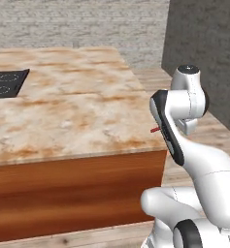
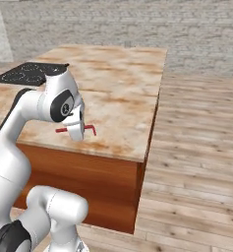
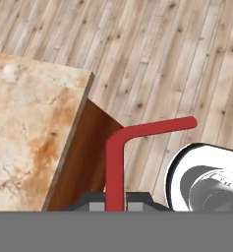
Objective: Take a straw from the drawer in front and place it inside the glass cup on the dining counter.
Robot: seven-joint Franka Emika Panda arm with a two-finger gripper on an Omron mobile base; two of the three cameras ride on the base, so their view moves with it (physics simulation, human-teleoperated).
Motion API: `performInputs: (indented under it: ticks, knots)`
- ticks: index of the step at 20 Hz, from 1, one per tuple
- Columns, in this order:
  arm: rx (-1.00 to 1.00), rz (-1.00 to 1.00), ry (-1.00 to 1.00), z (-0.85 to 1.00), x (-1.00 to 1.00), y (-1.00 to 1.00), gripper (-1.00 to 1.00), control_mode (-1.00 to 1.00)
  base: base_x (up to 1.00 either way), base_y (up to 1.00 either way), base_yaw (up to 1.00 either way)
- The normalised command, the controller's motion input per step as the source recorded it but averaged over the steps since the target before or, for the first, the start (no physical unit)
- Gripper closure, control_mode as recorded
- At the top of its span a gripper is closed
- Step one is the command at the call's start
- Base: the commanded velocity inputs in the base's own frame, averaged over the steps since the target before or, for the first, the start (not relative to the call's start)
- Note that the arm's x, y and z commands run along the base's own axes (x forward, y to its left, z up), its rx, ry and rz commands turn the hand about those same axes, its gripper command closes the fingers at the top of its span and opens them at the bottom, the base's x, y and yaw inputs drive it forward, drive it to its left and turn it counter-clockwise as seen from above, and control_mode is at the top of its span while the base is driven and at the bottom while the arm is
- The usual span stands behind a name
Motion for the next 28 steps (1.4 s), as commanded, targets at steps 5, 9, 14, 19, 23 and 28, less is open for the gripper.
performInputs:
  ticks: [5, 9, 14, 19, 23, 28]
  knots:
    - [0.00, 0.00, 0.00, 0.00, 0.00, 0.00, 1.00, 1.00, -0.03, -1.00, 0.12]
    - [0.00, 0.00, 0.00, 0.00, 0.00, 0.00, 1.00, 1.00, 0.06, -1.00, 0.13]
    - [0.00, 0.00, 0.00, 0.00, 0.00, 0.00, 1.00, 1.00, 0.15, -1.00, 0.09]
    - [0.00, 0.00, 0.00, 0.00, 0.00, 0.00, 1.00, 1.00, 0.17, -1.00, 0.18]
    - [0.00, 0.00, 0.00, 0.00, 0.00, 0.00, 1.00, 1.00, 0.27, -0.93, 0.39]
    - [0.00, 0.00, 0.00, 0.00, 0.00, 0.00, 1.00, 1.00, 0.56, -0.81, 0.49]
